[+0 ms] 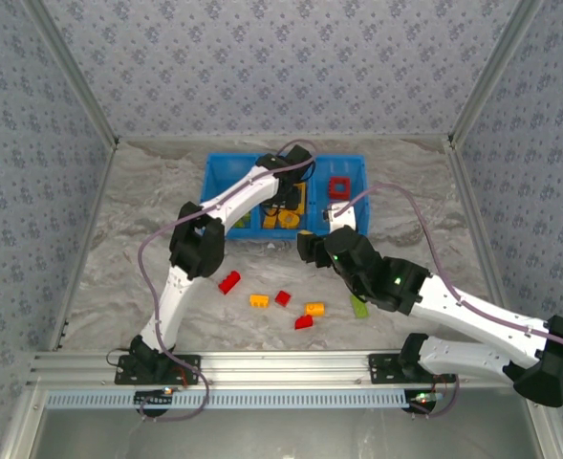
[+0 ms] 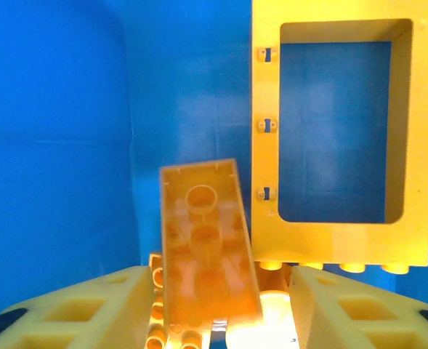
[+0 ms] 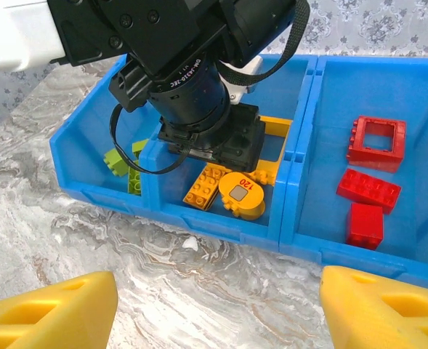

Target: Sort the legos into containers by color

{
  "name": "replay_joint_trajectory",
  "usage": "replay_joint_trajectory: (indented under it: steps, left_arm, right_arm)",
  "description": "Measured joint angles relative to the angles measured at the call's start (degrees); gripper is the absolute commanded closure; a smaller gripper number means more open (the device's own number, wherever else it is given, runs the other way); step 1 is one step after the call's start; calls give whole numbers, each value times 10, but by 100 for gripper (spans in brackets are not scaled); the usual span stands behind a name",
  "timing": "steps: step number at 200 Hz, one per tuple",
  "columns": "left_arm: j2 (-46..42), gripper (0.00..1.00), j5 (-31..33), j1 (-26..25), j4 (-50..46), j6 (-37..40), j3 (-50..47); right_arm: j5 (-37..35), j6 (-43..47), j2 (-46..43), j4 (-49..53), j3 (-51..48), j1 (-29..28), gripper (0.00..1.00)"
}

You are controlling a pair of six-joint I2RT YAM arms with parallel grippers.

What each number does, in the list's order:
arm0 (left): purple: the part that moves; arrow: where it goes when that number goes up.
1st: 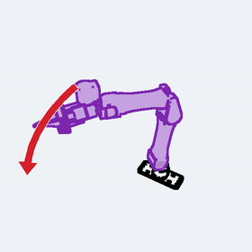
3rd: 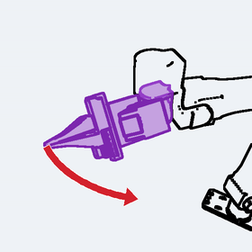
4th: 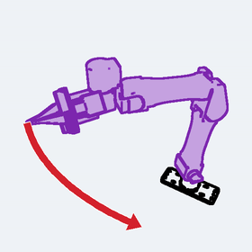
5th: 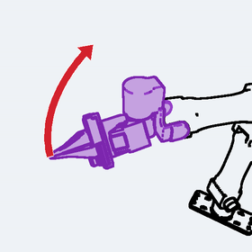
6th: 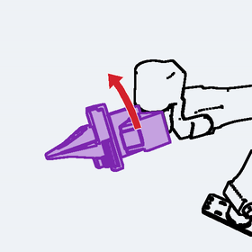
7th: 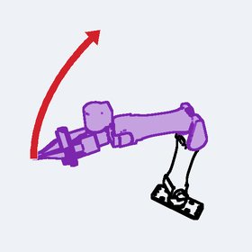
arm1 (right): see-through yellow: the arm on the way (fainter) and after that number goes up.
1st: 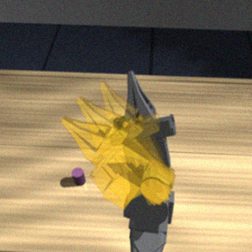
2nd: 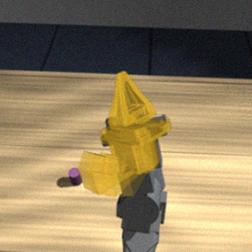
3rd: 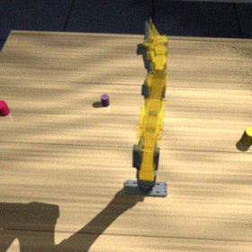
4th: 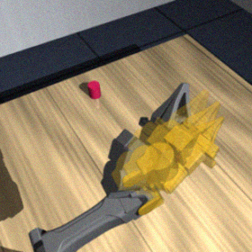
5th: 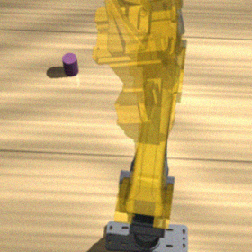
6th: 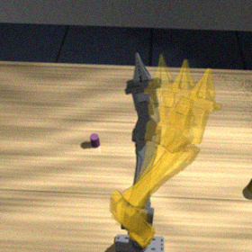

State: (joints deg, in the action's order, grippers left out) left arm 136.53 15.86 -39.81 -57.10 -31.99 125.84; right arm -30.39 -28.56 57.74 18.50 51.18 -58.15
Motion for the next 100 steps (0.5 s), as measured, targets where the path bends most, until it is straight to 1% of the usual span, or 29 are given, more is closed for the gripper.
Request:
replay_joint_trajectory:
  steps: [39, 59, 78, 100]
  left_arm:
    - [-4, 43, 0, -7, -5, 0, 0]
    - [-24, 43, 1, -12, -13, 0, 1]
    - [-70, 42, 5, -21, -11, -2, -7]
    - [-171, 41, 12, -39, 10, -2, -66]
  right_arm:
    - [2, -2, 0, 2, 0, 0, 24]
    - [2, -2, -2, 5, 0, 0, 25]
    - [2, -1, -11, 15, 0, 0, 26]
    - [2, -1, -26, 32, 0, -2, 26]
